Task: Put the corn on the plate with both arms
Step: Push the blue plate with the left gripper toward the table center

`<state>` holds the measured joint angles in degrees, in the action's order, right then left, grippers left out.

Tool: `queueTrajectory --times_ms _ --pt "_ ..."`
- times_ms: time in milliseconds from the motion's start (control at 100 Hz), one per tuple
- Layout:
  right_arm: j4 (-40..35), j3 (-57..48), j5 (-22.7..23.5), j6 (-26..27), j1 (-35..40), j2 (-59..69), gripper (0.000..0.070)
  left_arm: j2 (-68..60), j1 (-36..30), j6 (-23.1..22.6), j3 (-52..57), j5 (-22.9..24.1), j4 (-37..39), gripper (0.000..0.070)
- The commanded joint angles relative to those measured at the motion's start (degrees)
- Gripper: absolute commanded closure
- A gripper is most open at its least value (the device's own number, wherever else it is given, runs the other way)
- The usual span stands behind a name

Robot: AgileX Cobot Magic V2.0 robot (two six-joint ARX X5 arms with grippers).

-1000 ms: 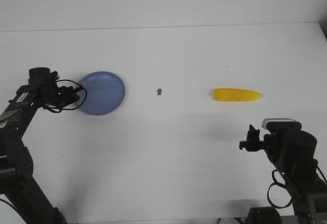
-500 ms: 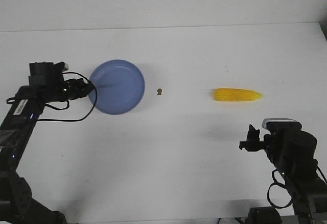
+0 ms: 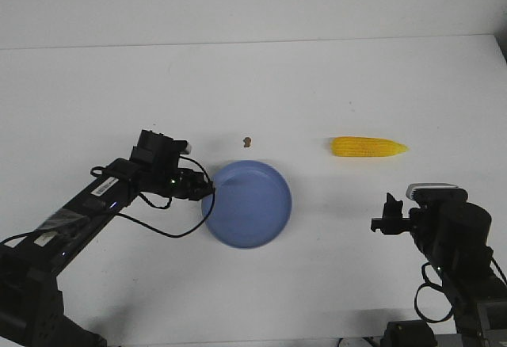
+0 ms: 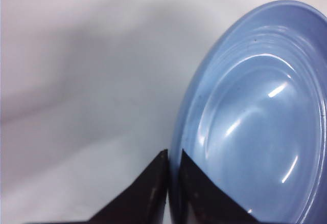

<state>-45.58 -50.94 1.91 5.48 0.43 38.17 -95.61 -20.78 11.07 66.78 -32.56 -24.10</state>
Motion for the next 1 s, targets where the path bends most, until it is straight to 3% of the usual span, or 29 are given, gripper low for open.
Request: queueTrajectory --times_ms 0,160,350,500,790,850,990 --pt "0.5 -0.9 0.2 0.7 0.0 0.1 0.03 -0.7 -0.8 0.0 -0.3 -0.1 0.3 0.0695" --pt "0.5 -0.9 0.2 0.7 0.0 0.1 0.03 -0.7 -2.1 -0.4 -3.2 3.5 0.7 0.0695" --pt "0.5 -0.9 0.2 0.7 0.0 0.1 0.03 -0.7 -2.1 -0.5 -4.0 3.7 0.8 0.0695" --pt "0.6 -0.9 0.2 0.7 0.0 0.1 0.03 -0.7 -2.5 -1.0 -4.3 6.5 0.9 0.0695" --pt "0.8 -0.9 0.2 0.7 0.0 0.1 0.03 -0.7 -2.5 -1.0 -4.4 6.6 0.9 0.0678" --pt "1.0 -0.9 0.2 0.7 0.0 0.1 0.03 -0.7 -2.5 -0.9 -4.4 6.6 0.9 0.0627" --pt "1.8 -0.9 0.2 0.7 0.0 0.1 0.03 -0.7 -2.5 -0.4 -4.4 6.6 0.6 0.036"
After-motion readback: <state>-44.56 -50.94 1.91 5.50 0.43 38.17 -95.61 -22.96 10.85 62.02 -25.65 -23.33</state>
